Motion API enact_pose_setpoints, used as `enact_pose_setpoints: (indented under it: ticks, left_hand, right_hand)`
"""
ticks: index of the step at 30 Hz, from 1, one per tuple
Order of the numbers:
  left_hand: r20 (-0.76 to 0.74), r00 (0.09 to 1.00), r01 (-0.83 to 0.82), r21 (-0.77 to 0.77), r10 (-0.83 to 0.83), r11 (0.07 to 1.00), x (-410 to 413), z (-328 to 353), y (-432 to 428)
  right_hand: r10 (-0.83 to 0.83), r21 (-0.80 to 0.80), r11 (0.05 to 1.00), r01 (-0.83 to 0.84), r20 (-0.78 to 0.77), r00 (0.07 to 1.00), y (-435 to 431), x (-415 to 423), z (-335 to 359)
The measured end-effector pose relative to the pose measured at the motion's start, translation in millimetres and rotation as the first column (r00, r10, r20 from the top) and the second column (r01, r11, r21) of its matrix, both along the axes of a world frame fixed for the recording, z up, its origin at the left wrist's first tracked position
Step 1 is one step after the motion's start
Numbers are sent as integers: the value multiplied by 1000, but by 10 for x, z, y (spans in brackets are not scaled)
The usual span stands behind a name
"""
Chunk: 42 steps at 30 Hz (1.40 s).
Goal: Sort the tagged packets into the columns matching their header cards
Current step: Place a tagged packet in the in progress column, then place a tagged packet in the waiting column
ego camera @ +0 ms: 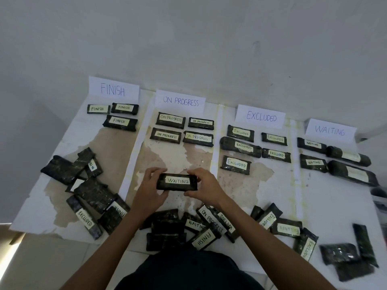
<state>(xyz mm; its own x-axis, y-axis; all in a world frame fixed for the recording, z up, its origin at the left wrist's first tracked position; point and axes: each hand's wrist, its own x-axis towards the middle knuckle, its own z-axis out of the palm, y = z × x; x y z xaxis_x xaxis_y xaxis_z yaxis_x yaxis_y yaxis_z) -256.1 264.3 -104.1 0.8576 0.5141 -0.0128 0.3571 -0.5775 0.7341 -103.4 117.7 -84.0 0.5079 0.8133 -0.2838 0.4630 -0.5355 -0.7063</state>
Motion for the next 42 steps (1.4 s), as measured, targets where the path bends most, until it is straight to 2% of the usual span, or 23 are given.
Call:
enact_pose_setpoints:
  ticks: [2,8,12,16,19,29,42]
  left_hand:
    - [-6,998,60,-90,-60,994,47,14,-44]
    - [-3,990,138,-92,-139,986,250,95,-190]
    - [-13,959,280,-73,-281,957,477,137,-365]
    - [-69,906,420,15,-418,908,801,234,-652]
    - [-70,895,446,64,-442,893,1068,338,-893]
    - [-164,839,531,36,-519,847,1818,289,-1745]
    - [-263,823,512,-41,-504,858,2772,-17,-2810]
  right_hand:
    - [9,-17,1000,-8,45,999,-34,13,0]
    - [73,-56,996,-63,201,977,-266,66,11]
    - [63,-95,995,-38,281,958,-489,154,60]
    - [6,-131,991,39,325,946,-899,359,120]
    - [-34,-171,980,98,346,938,-1274,560,201]
    - [-148,-250,934,255,378,914,-2571,1314,296]
    - [-148,-361,883,300,392,908,-3637,2463,-38]
